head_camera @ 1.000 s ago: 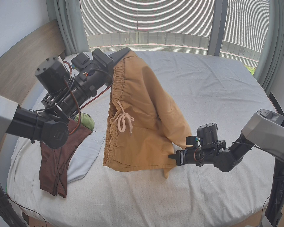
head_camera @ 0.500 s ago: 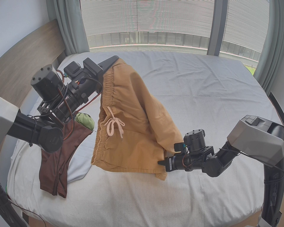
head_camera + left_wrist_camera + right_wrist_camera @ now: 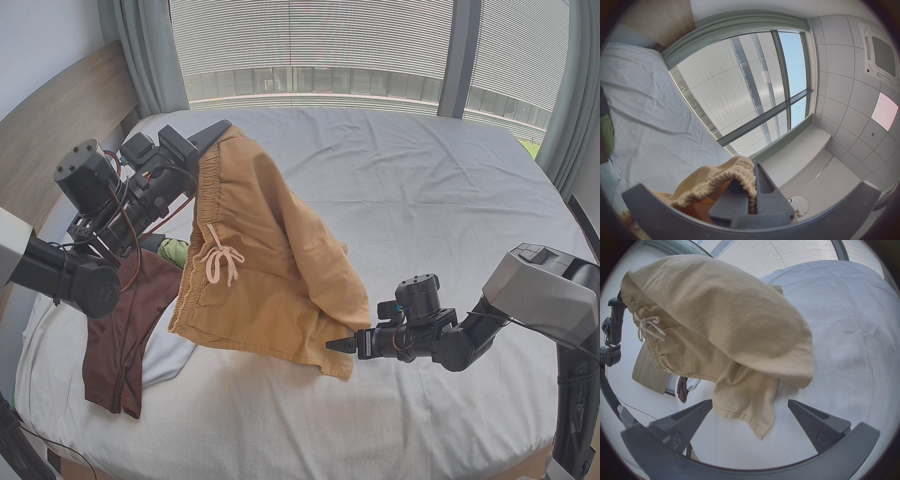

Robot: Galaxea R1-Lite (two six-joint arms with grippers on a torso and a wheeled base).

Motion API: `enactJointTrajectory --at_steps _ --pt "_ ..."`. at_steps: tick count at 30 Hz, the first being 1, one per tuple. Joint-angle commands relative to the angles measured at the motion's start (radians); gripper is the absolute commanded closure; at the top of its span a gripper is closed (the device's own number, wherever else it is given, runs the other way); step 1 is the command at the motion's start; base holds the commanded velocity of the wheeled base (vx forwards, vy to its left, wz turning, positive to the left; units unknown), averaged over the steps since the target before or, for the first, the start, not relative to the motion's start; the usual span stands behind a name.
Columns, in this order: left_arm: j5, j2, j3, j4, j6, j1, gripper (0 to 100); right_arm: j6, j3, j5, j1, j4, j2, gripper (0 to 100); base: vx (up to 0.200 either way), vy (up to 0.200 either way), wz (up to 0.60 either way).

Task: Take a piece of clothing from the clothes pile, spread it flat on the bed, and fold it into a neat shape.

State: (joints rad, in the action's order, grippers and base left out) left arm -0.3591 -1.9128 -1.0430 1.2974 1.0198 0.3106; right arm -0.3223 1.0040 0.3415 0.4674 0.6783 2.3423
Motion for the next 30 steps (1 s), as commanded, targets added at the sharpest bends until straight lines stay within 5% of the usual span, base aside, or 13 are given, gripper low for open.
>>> enactJointTrajectory --at_steps 1,17,18,30 --pt "0.0 0.003 0.006 0.0 0.0 -0.002 100 -0.001 -0.001 0.001 -0.004 -0.002 0.005 0 0.0 0.0 0.0" --pt "0.0 0.015 0.009 0.0 -0.001 -0.001 100 -0.032 0.01 0.001 0.003 0.006 0.1 0 0.0 0.0 0.0" --pt "0.0 0.015 0.012 0.0 -0.003 0.002 100 -0.034 0.013 0.002 0.005 0.007 0.104 100 0.0 0.0 0.0" --pt "0.0 0.011 0.015 0.0 -0.001 0.007 100 -0.092 -0.012 0.001 -0.001 0.063 0.094 100 0.0 0.0 0.0"
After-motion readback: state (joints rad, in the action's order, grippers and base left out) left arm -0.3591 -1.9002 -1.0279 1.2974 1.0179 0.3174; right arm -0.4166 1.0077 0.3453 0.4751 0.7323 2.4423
